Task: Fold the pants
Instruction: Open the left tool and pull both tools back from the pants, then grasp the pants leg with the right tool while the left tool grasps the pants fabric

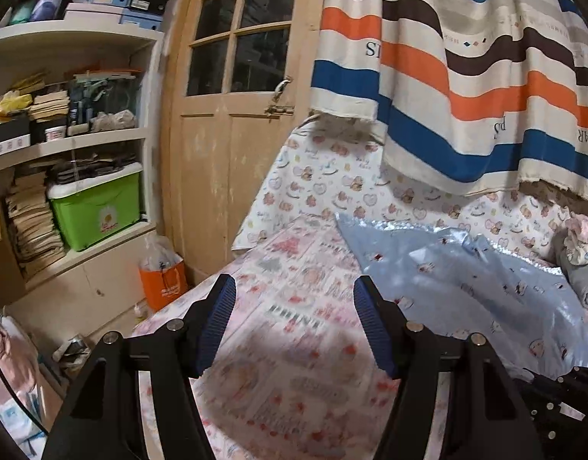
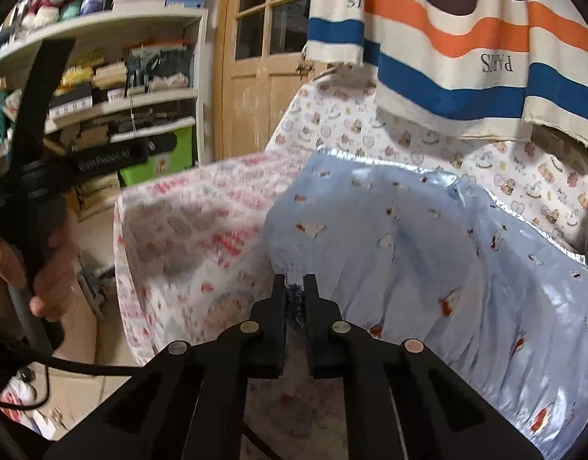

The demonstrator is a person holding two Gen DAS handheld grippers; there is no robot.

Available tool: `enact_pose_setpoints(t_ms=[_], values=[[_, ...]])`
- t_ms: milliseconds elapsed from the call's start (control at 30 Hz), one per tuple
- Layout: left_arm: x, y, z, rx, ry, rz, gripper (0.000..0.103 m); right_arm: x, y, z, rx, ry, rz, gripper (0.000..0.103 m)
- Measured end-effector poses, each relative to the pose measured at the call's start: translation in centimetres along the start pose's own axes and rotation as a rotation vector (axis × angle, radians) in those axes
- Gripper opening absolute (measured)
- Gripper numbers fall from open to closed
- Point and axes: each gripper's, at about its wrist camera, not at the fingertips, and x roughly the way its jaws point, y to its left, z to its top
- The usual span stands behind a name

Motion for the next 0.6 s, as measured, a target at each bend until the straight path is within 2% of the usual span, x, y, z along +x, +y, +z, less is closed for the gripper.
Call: enact_pose_setpoints(t_ms=[133, 200, 233, 300, 433, 600], values=[[2.6, -1.4, 2.3, 0.056, 0.055, -0.023, 0.063, -0.4, -1.6, 1.3, 0.032, -0.021, -0.007, 0.008], [4.6, -3.0, 3.2, 0.16, 0.1, 0.042, 0.063, -0.3, -2.3, 1.7, 0.044, -0.025, -0.015, 0.008], [5.4, -3.6, 3.5, 0.201, 0.098, 0.055, 0.063, -0.2, -2.6, 1.8, 0.044, -0.027, -0.02, 0.008], [7.0, -4.3, 4.5, 0.216, 0.102, 0.0, 0.063, 0.2, -3.0, 1.9, 0.028, -0.021, -0.034, 0.008], [11.8, -4.9, 7.2, 0.18, 0.209, -0.133, 0.063, 0.5, -3.8, 2.1, 0.051, -0.016, -0.05, 0.008], [18.9, -5.8, 10.9, 0.159, 0.317, -0.182, 0.059, 0.3, -4.7, 2.4, 0.09, -0.018, -0.059, 0.008]])
